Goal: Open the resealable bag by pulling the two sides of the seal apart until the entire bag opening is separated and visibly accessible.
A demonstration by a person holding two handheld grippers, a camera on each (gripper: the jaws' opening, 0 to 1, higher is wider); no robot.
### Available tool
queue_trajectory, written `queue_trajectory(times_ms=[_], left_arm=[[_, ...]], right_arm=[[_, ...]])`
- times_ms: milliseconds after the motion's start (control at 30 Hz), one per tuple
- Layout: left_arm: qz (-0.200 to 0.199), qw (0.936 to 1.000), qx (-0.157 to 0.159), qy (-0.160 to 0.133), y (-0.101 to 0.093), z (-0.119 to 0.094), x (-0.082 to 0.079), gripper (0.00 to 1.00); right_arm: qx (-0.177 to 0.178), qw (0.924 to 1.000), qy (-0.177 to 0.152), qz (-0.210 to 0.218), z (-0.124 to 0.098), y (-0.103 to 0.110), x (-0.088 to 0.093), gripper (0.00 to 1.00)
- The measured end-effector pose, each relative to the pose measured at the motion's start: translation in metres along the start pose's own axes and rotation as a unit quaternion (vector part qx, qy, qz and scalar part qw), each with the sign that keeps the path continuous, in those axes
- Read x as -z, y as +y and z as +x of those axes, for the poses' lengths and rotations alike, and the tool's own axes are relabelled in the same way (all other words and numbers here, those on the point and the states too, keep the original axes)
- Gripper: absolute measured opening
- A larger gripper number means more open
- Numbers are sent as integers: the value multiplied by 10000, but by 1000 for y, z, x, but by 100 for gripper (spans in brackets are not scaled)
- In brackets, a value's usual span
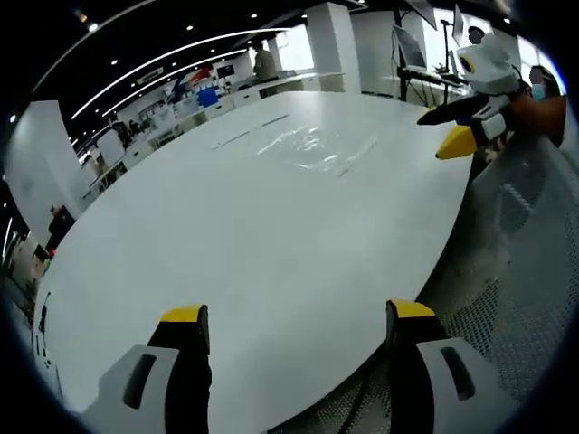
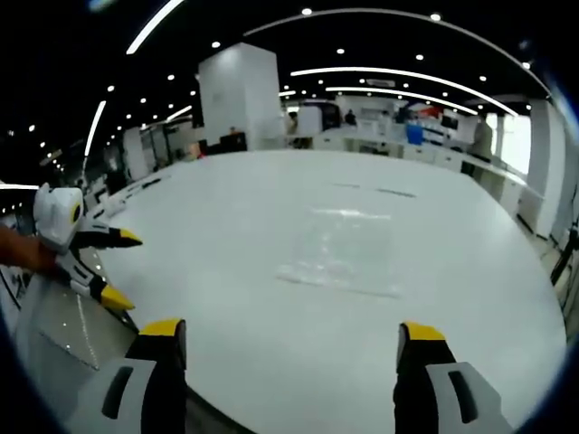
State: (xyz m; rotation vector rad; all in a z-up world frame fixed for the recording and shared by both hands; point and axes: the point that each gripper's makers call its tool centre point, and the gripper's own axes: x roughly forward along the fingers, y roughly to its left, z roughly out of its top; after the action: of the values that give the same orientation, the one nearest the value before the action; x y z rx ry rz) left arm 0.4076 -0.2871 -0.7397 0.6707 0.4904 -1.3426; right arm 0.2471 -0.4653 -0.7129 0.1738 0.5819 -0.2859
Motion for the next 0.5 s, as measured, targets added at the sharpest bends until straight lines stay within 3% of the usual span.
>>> queue_trajectory(times_ms=[500], left_arm=[[8, 10000, -8, 26, 0, 0, 1, 79]], right_arm=[[-167, 9999, -1, 26, 0, 6, 0, 96]])
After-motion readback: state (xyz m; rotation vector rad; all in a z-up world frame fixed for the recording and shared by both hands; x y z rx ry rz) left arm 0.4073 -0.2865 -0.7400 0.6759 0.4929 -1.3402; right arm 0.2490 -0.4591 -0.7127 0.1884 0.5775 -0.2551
